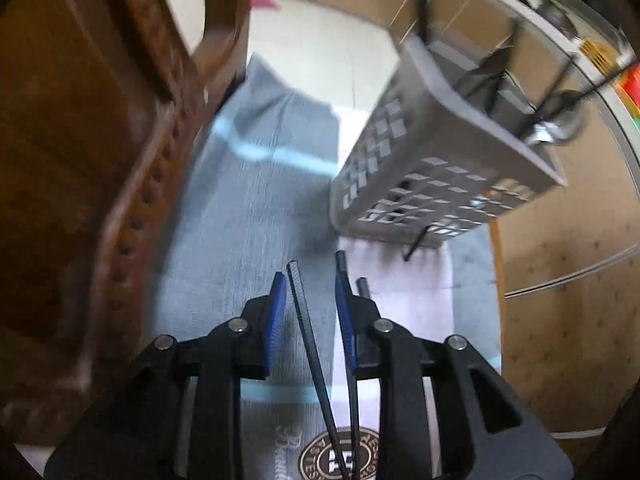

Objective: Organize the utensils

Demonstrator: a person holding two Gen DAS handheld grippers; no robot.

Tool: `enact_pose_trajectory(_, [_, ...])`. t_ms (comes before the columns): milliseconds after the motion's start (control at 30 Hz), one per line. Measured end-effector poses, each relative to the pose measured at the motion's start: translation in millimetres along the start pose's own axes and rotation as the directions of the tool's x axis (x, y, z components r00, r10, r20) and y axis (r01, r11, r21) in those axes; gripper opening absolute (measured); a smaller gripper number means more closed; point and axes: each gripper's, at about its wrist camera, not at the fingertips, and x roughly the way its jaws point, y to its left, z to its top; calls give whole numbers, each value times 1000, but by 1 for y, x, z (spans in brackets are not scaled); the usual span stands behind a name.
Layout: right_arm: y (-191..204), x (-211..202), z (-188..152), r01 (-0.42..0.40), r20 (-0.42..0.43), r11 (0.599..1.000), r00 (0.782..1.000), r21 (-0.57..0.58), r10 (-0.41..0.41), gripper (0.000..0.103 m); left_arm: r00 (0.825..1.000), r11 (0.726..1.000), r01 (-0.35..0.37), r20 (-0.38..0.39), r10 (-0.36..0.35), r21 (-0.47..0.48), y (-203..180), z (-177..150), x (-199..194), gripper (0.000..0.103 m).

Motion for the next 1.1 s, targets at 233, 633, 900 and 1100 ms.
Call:
enact_pose_trajectory(233, [-13,34,-28,14,-100,1000,995,20,-12,7,996,999,-39,-82,38,-17,9,3,38,26])
enact_pose_trajectory(633, [-24,14,-47,-39,-196,999,980,35,46,42,988,995,-97,-118,95,-16,-19,8,72,8])
enact_pose_trajectory(900, [4,-16,-125,-121,-416,992,904,-20,102,50,996,997,-77,-57,75,-31,-17,2,53,7])
enact_pose_trajectory(1100, [37,39,-217,-141,-631,985,774,-94,51,49,995,1000,-2,98,4,-20,-18,-5,-36,7])
